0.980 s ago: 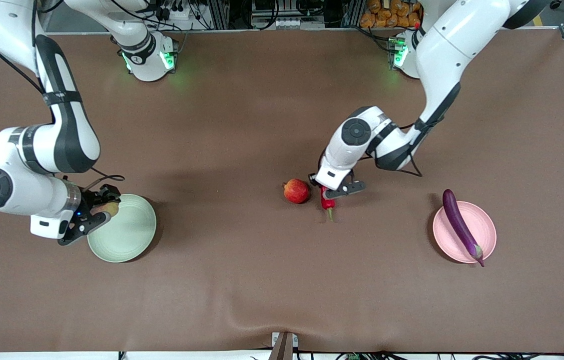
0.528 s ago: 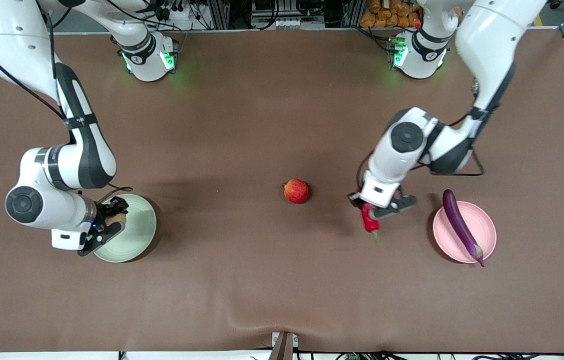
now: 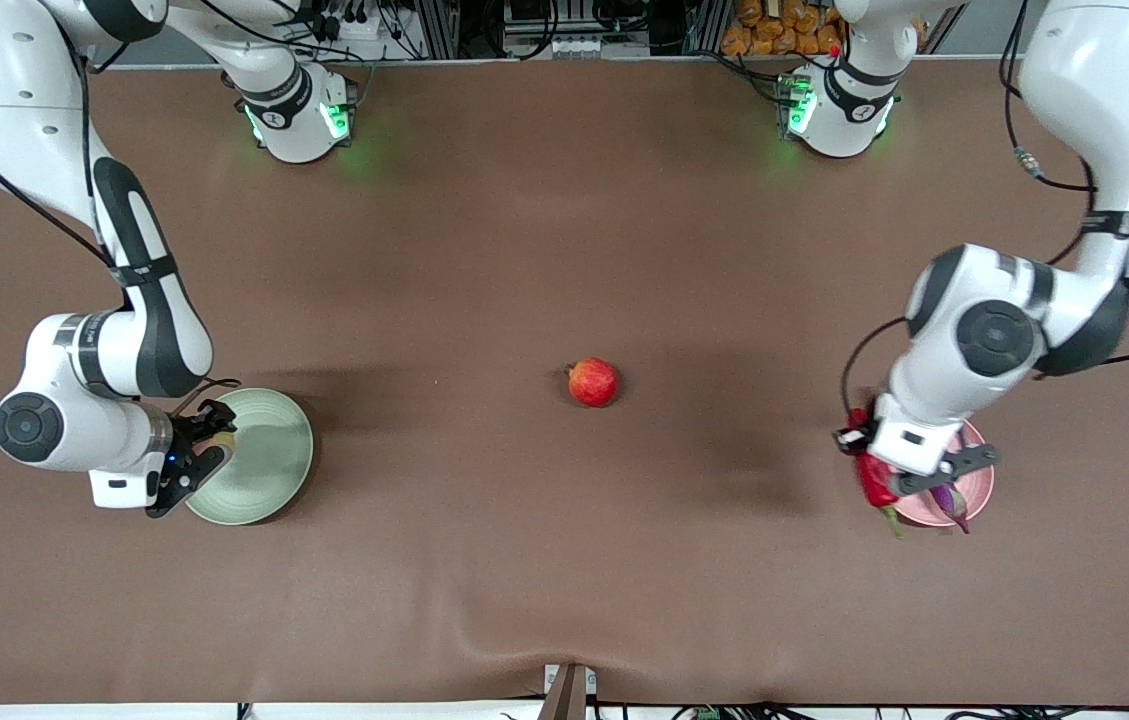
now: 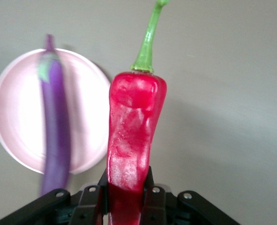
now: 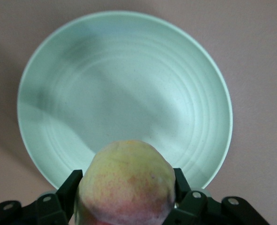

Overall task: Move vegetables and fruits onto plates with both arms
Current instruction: 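Release the peach on the green plate while the left gripper releases the chili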

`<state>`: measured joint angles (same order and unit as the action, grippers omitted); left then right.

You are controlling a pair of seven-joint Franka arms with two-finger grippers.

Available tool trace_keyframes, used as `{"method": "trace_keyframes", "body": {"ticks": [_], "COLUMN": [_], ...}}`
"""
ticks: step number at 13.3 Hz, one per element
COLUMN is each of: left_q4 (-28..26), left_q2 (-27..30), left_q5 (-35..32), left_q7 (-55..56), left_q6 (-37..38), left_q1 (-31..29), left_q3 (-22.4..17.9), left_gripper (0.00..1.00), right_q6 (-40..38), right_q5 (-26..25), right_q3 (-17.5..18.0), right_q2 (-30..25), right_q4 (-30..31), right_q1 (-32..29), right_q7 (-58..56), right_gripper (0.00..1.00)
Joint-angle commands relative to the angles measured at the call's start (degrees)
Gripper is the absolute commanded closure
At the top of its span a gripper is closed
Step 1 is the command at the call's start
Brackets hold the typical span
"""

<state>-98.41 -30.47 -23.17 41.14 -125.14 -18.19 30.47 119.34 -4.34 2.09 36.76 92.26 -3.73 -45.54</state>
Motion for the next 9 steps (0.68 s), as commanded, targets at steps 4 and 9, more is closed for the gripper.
{"method": "trace_keyframes", "body": {"ticks": [4,9], "left_q4": [4.36,4.71], "left_q2": [-8.2,-8.64], "left_q5": [-0.82,-1.61], "left_q7": [2.88,2.02], "left_q6": [-0.63,-0.8], "left_q1": [-4.84,-5.54], "left_q3": [0.65,0.39], "left_gripper": [1.0,0.75], "right_q6": [1.69,-11.62], "right_q5": [-0.32,3.55], "right_q3": [1.24,3.62], "right_q2": [1.3,0.07], "right_q4": [-1.2,-9.61], "right_q1": [-0.32,3.98], "right_q7": [-3.95,9.98], "right_gripper": [0.0,0.0]}}
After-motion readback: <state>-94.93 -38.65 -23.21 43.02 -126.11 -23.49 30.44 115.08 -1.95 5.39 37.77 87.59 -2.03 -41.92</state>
